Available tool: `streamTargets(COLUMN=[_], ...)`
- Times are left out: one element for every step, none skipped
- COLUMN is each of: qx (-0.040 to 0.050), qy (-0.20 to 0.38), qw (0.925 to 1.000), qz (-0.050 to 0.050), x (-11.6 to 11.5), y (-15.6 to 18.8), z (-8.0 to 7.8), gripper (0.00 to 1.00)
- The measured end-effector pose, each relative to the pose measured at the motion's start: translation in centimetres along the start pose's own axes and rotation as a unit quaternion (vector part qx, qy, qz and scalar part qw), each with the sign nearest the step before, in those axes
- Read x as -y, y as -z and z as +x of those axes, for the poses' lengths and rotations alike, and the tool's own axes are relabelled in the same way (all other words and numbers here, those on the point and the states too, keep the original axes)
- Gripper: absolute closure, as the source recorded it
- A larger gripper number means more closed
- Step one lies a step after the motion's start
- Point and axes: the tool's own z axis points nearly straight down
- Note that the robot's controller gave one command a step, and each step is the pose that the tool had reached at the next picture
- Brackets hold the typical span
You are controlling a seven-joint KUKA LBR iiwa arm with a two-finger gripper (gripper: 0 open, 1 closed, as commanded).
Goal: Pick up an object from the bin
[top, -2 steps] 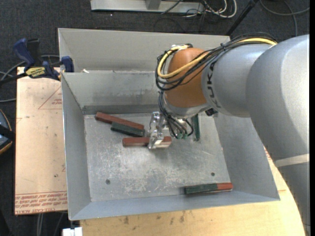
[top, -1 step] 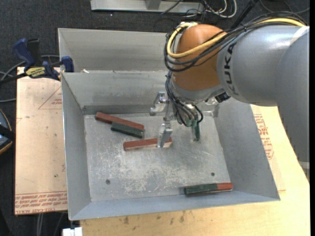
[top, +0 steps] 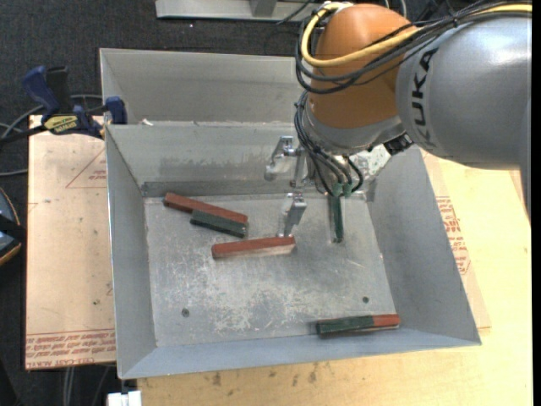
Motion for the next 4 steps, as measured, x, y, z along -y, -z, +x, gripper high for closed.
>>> streamTargets(qx=[0.0012, 0.0037, -0.0002, 0.0000], qy=[0.001, 0.068, -0.071, -0.071], qw=[1.0000, 0.9977, 0.9975, 0.9975], qz=[0.000, -0.001, 0.000, 0.000], x=[-0.1, 2.1, -4.6, -4.5], y=[1.4, 0.3, -13.1, -13.1], z=[-0.1, -3.4, 2.8, 2.8], gripper=[0.00, 0.00, 1.00, 0.00])
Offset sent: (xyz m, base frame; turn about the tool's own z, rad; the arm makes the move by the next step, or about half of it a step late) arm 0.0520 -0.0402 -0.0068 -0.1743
